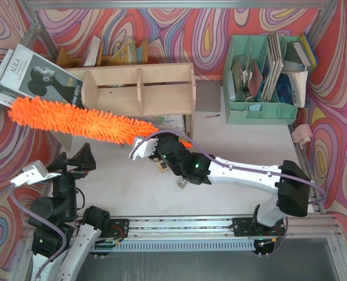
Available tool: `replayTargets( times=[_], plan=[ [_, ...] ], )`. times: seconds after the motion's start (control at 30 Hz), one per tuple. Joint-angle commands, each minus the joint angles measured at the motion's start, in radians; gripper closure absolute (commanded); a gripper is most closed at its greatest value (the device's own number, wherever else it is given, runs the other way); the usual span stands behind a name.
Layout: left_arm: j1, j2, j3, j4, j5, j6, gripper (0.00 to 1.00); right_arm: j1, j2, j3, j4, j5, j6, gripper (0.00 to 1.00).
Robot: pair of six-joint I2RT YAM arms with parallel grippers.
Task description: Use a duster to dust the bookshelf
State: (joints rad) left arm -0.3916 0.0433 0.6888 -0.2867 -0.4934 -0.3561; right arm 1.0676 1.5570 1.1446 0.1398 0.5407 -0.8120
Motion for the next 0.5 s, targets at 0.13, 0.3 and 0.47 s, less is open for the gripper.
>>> replayTargets(
  times=[0.13,0.3,0.47],
  plan=[
    [0.008,0.0,-0.001,0.015,0.001,-0.005,0.01,0.026,0.125,0.237,0.012,-0.019,0.11,1.0],
    [0.008,0.003,-0.003,0.015,-0.002,-0.004,0.01,0.056,0.148,0.205,0.013,-0.015,0.159,1.0],
    [0.01,0.01,-0.002,0.016,0.002,-0.006,0.01,0.068,0.101,0.082,0.021,0.027,0.18,1.0]
  ],
)
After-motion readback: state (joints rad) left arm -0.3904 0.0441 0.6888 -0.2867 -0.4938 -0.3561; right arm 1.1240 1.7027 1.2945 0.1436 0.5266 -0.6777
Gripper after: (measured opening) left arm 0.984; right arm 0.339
